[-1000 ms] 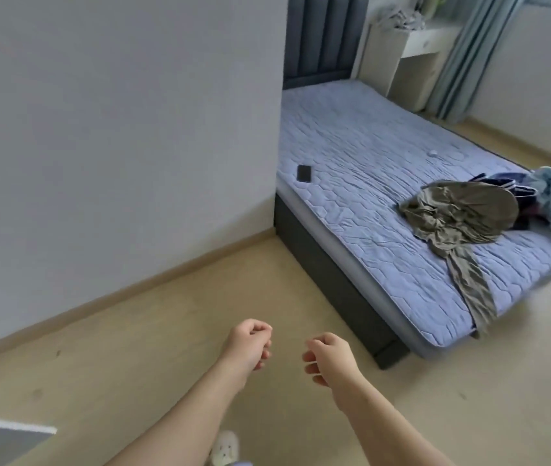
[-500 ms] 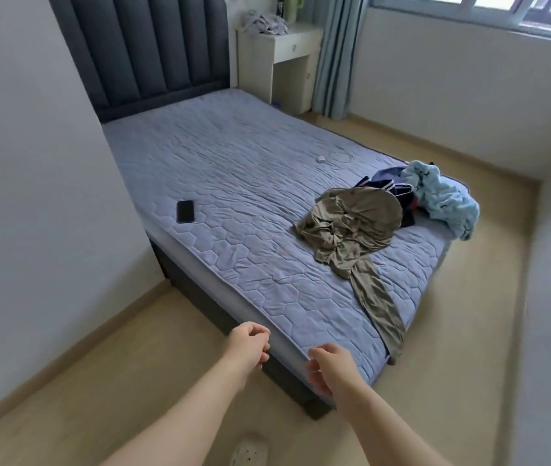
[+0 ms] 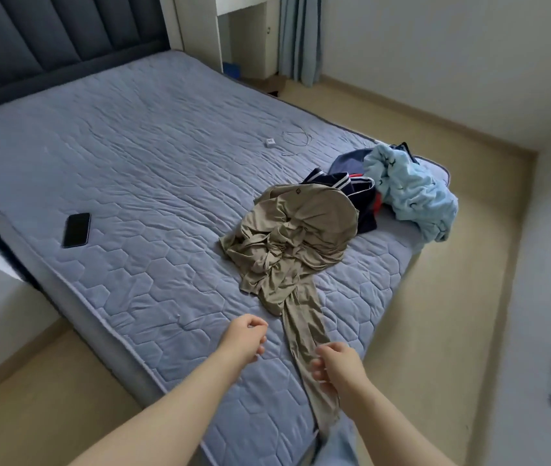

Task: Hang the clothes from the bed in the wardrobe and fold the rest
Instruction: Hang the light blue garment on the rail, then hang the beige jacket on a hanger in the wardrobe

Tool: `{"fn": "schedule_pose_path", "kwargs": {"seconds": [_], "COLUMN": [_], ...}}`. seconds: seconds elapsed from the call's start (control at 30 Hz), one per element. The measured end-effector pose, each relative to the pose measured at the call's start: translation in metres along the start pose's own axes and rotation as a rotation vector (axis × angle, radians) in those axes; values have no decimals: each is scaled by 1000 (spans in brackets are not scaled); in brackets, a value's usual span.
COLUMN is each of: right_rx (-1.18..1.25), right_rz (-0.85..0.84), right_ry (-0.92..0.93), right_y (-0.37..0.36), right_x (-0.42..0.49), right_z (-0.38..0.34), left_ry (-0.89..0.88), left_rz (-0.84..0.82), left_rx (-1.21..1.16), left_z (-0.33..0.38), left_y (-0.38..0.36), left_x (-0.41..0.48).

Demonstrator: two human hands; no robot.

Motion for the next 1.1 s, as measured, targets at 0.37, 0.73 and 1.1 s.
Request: {"fn": "schedule_pose_path", "kwargs": {"seconds": [0.37, 0.73, 1.1], "right_rx": [-317, -525, -479], "right_rz": [-147, -189, -247], "right_ry": [-35, -24, -158], "right_y": [64, 0, -18], "right_x": [201, 358, 365], "right_z": [-74, -17, 19], "left_ry": [288, 385, 133], "left_rz": [178, 324, 353], "left_rx": [-60, 87, 454], "left_z": [35, -38, -77], "left_y": [-146, -205, -192], "left_x": [101, 254, 265]}}
Point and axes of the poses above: each hand's wrist, its own x-axis towards the middle knuckle, its own y-axis out of the back of the hand, z = x × y, the point moved 3 cm from there along x, towards the middle knuckle, and after that the axes turned 12 degrees about z, right-handed, at the moved point
